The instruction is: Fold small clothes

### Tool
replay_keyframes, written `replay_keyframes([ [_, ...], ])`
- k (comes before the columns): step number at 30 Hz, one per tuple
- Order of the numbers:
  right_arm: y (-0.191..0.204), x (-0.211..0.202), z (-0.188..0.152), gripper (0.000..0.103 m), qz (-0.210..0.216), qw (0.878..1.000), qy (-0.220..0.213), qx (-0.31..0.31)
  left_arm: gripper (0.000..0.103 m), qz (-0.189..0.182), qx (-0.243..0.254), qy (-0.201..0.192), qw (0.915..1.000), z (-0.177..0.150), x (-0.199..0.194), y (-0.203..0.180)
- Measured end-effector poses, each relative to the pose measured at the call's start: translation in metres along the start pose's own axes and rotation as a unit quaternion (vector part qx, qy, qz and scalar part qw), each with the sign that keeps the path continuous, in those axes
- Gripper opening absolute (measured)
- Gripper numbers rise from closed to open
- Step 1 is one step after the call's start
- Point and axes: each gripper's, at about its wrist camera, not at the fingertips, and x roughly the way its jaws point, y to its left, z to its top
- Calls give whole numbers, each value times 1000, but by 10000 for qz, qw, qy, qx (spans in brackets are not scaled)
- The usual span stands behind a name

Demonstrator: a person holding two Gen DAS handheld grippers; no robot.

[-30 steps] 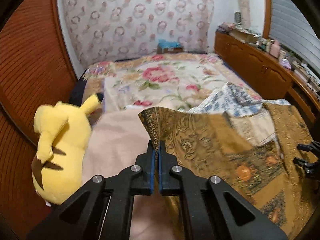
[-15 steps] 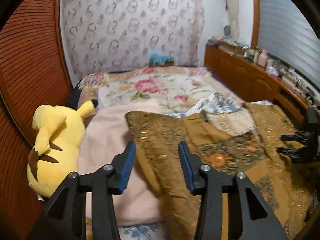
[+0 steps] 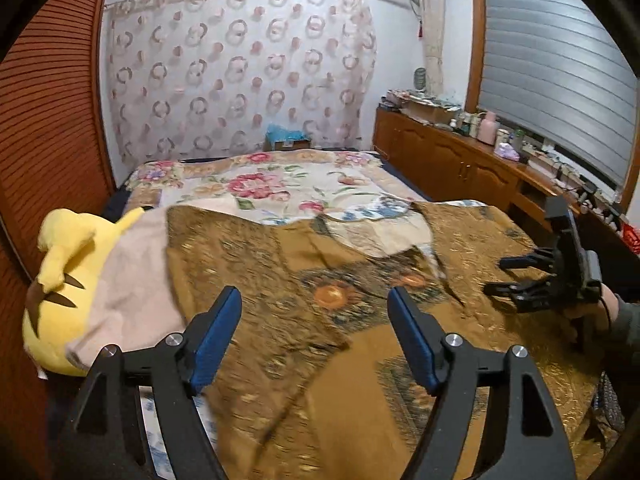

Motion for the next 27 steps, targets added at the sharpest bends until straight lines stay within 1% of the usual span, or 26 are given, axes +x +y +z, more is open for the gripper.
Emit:
replay_keyframes([
  [4, 0, 0, 0, 77, 3, 10000, 1, -2, 76, 122, 61, -42, 9999, -9, 0, -16],
  [13, -2, -1, -1, 77, 11, 10000, -8, -9, 76, 42, 240, 7, 9997, -17, 2, -43],
  [15, -3, -4, -1, 77, 9, 10000, -72, 22, 76, -15, 274, 31, 9996, -18, 1, -47],
  [18, -9, -15, -3, 77, 65, 9995, -311, 88, 76, -76, 308, 13, 9995, -21, -3, -54],
  [23, -25, -46, -13, 77, -43, 9977, -635, 241, 76, -146, 372, 0, 9992, -23, -8, -65],
  [27, -52, -73, -27, 77, -334, 9956, -787, 373, 76, -176, 435, -10, 9989, -24, -9, -74],
])
